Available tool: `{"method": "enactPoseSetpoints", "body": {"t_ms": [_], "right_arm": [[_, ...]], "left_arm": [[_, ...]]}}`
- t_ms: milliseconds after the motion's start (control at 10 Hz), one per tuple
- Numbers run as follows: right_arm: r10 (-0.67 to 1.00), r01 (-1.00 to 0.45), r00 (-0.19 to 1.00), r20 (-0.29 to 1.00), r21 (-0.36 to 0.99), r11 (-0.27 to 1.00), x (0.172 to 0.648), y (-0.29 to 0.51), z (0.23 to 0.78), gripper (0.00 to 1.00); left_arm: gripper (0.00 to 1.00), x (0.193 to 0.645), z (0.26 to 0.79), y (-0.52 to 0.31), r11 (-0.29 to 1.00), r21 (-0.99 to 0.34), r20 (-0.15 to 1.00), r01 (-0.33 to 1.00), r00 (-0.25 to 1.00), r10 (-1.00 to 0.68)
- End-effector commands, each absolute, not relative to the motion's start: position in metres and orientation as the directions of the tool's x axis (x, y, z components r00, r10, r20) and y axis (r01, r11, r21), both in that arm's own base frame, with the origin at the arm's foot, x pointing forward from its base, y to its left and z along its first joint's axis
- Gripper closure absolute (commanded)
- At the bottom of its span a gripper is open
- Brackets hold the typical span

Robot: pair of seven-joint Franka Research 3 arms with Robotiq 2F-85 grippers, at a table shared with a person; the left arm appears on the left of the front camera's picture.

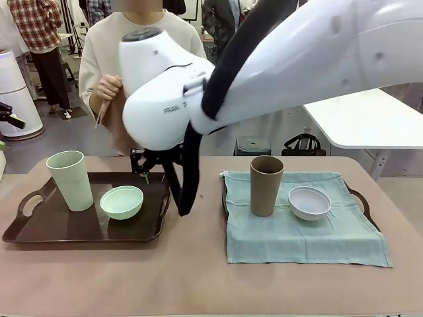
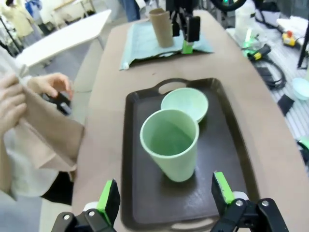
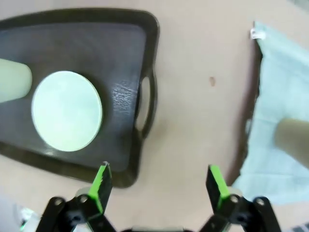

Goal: Set up a tray with a mat and arrange the tableware.
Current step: Pick up the Picnic Bowl and Reusable plastic cup from the Handle tray in front of the human's position and hold them in the air.

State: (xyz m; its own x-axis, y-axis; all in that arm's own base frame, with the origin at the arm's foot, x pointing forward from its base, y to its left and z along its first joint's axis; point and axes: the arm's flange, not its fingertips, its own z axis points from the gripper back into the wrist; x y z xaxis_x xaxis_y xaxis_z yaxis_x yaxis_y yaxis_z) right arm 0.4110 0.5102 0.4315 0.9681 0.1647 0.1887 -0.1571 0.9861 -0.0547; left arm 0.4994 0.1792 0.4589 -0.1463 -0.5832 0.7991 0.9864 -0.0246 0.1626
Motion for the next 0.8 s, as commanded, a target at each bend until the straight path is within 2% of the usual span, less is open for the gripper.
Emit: {"method": "enactPoseSetpoints", "body": {"t_ms": [0, 200, 500, 600, 700], "right_arm": [[0.160, -0.156, 0.978, 0.131, -0.037, 0.987, 0.428, 0.547, 0.428, 0.00], [0.161, -0.162, 0.980, 0.119, -0.003, 0.987, 0.435, 0.557, 0.426, 0.00], [0.129, -0.136, 0.985, 0.110, 0.054, 0.989, 0.438, 0.557, 0.423, 0.00], [-0.002, -0.001, 0.987, 0.159, 0.021, 1.000, 0.440, 0.552, 0.423, 0.00], [0.133, -0.139, 0.984, 0.121, 0.038, 0.990, 0.435, 0.556, 0.427, 0.00]], "left_arm": [[0.00, 0.511, 0.446, 0.182, -0.011, 0.205, 0.787, 0.979, -0.172, -0.593], [0.00, 0.524, 0.430, 0.180, 0.001, 0.174, 0.790, 0.985, -0.139, -0.597], [0.00, 0.517, 0.424, 0.180, -0.008, 0.148, 0.786, 0.989, -0.122, -0.606], [0.00, 0.517, 0.424, 0.180, -0.008, 0.148, 0.786, 0.989, -0.122, -0.606], [0.00, 0.517, 0.424, 0.180, -0.008, 0.148, 0.786, 0.989, -0.122, -0.606]]}}
